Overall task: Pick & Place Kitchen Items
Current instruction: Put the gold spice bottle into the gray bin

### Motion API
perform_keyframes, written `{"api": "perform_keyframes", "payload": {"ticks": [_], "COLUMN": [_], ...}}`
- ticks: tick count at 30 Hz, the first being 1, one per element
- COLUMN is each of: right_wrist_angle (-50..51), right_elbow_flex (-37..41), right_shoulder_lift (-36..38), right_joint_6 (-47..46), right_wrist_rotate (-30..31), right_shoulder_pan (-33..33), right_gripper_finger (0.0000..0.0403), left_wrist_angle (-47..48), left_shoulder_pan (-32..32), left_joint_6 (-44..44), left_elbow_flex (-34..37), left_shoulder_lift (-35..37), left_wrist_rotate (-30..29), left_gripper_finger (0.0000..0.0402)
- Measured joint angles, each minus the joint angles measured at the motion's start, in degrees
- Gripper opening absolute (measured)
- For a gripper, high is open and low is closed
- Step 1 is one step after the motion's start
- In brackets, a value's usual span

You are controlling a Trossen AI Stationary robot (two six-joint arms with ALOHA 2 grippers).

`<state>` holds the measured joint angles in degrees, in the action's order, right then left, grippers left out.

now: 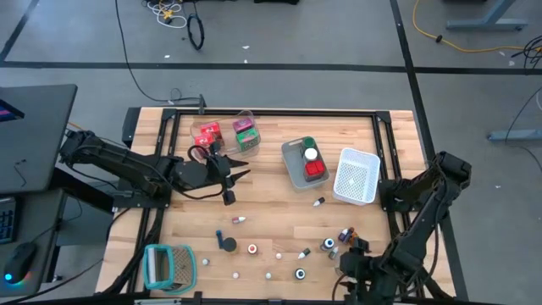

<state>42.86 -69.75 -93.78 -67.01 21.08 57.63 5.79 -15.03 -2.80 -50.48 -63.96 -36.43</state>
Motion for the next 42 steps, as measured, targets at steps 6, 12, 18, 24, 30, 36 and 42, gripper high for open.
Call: {"api": "perform_keyframes", "payload": {"ticks": [6,12,18,24,30,36,42], "right_wrist_angle": [-3.95,-3.74,-4.14,-2.37,0.96,3.44,10.25], "right_elbow_flex": [5.13,4.97,4.89,4.89,4.89,4.89,4.89], "right_shoulder_lift": [-0.26,-0.05,-0.02,-0.02,-0.02,-0.02,-0.02], "right_joint_6": [1.85,5.93,10.52,7.63,-3.98,-12.64,-21.21], "right_wrist_rotate": [-1.54,-6.87,-7.13,-13.68,-28.62,-32.90,-37.77], "right_shoulder_pan": [-0.43,-2.53,-5.70,-10.92,-11.08,-9.40,-5.98], "right_gripper_finger": [0.0281,0.0279,0.0268,0.0265,0.0282,0.0322,0.0342], "left_wrist_angle": [-3.23,-5.96,-5.91,-5.72,-5.33,-5.30,-5.26], "left_shoulder_pan": [0.00,0.00,0.00,0.00,0.00,0.04,0.07], "left_joint_6": [1.53,3.50,3.53,4.80,6.37,9.96,12.45], "left_elbow_flex": [0.00,0.00,0.00,0.00,0.00,0.00,0.00], "left_shoulder_lift": [0.00,0.00,0.00,0.00,0.00,0.00,0.00], "left_wrist_rotate": [0.02,0.01,0.02,0.02,0.02,0.02,0.04], "left_gripper_finger": [0.0109,0.0109,0.0109,0.0109,0.0109,0.0109,0.0109]}}
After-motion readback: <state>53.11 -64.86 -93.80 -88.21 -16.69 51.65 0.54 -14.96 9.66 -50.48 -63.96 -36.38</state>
